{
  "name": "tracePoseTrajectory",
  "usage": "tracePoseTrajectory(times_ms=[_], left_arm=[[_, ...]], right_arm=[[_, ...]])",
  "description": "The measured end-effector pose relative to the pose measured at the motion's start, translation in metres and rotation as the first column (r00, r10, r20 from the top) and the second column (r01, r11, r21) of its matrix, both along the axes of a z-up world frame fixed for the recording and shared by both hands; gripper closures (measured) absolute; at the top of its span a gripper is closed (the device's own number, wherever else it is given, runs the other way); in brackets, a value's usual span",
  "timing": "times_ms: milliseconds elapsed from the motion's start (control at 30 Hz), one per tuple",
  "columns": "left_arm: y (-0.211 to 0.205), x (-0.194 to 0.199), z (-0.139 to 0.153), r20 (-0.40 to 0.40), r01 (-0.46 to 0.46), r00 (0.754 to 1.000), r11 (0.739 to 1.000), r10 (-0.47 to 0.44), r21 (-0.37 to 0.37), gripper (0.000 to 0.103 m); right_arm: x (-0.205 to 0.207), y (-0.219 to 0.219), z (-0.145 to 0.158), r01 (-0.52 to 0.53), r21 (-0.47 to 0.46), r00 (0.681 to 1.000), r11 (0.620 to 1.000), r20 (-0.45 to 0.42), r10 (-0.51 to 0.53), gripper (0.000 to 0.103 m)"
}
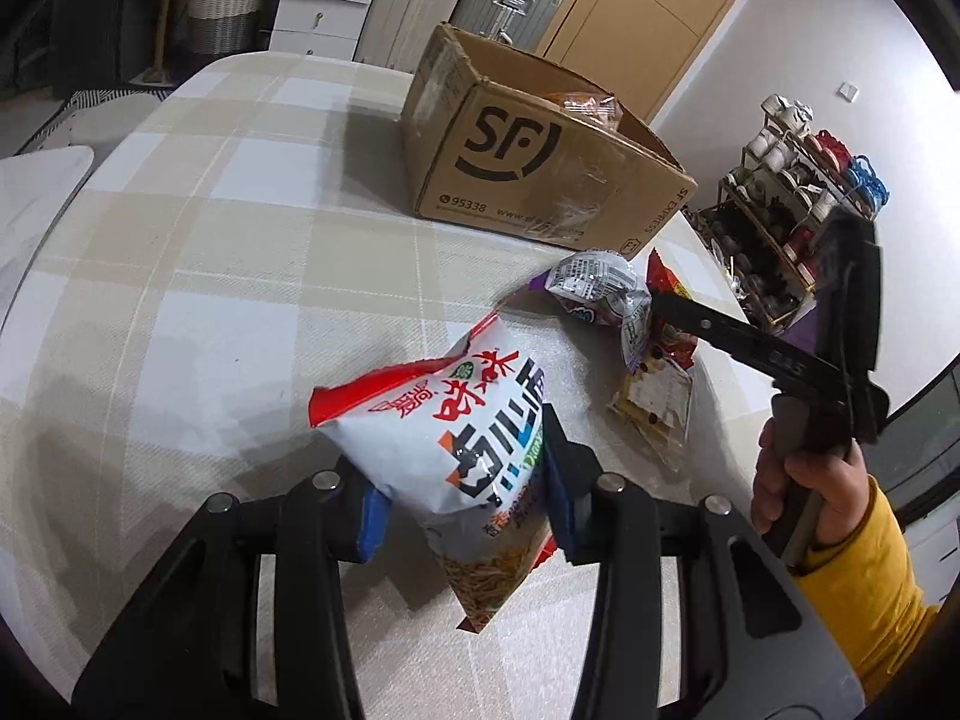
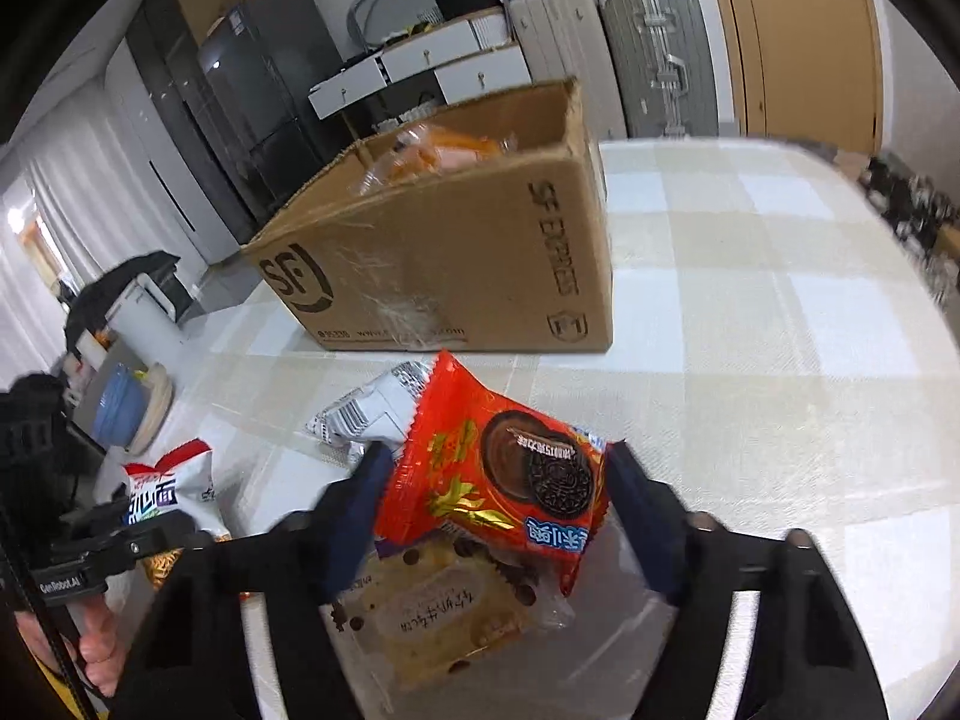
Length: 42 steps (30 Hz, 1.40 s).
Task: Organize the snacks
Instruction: 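Carry the white bag and red Oreo pack over the box with both tools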
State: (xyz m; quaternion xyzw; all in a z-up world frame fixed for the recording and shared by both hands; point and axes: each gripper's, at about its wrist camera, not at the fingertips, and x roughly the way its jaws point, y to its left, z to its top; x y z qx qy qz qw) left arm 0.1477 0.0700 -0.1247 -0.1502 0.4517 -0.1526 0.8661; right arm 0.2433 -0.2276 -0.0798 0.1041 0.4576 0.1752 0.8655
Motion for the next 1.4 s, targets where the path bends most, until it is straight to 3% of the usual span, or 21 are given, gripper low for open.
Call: tracePoseTrajectory(times_ms=[100, 367, 800, 1400], left_arm=[[0.005, -0.002, 0.002, 0.001, -0.009, 1.000, 1.000, 0.009, -0.002, 0.064], [0.005, -0.011, 0.013, 0.024, -0.015, 1.000, 1.000, 0.015, 0.003, 0.064], [0.008, -0.039, 0.042, 0.084, -0.020, 0.996, 1.000, 0.019, 0.008, 0.064], [-0.006, -0.088, 0.126, 0.262, -0.023, 0.965, 0.997, 0.003, 0.071, 0.064]], right_arm=[[-0.001, -0.007, -0.003, 0.012, 0.033, 1.000, 0.999, -0.007, -0.012, 0.048], [-0.009, -0.025, 0.000, 0.037, 0.166, 0.999, 0.986, -0.017, -0.035, 0.061], [-0.041, -0.043, 0.035, 0.057, 0.346, 0.998, 0.936, 0.017, -0.067, 0.061], [-0.112, -0.016, 0.139, -0.088, 0.407, 0.977, 0.909, 0.214, -0.001, 0.061]])
